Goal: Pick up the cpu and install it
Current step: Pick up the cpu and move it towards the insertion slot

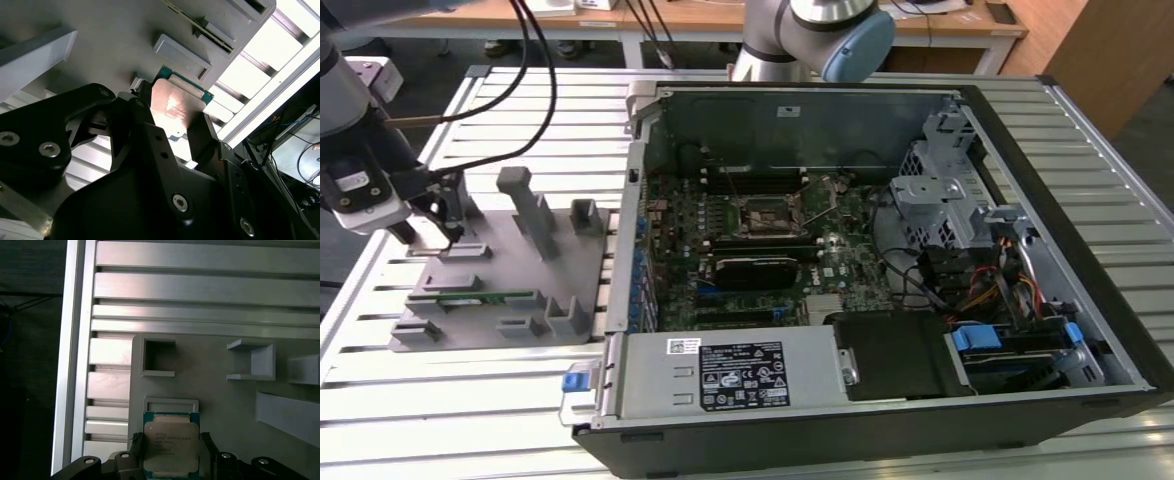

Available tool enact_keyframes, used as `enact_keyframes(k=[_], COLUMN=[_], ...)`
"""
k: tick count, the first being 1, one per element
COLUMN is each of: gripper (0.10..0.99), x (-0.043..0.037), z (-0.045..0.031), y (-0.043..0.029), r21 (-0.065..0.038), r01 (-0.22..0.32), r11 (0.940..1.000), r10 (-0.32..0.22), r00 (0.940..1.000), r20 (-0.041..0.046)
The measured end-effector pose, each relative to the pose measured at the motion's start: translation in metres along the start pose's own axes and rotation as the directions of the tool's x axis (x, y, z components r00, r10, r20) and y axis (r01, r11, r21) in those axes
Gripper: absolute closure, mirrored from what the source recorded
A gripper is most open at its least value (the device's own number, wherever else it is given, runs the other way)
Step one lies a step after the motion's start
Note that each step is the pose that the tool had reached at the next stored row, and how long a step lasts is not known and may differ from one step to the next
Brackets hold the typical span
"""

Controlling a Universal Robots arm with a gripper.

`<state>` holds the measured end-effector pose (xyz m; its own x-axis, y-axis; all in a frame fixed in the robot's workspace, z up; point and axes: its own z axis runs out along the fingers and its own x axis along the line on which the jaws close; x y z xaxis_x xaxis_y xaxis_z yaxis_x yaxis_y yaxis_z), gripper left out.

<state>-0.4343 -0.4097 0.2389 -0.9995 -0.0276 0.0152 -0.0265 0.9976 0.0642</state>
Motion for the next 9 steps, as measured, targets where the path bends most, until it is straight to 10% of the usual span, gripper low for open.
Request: enact_keyframes(k=[9], gripper=[0.557], x=[0.0001], z=[-0.0090], y=[0.0006], r21=[-0.001], r01=[0.000], r11=[1.0000], r10=[0.000], r00=[1.0000], r20=[0.0001])
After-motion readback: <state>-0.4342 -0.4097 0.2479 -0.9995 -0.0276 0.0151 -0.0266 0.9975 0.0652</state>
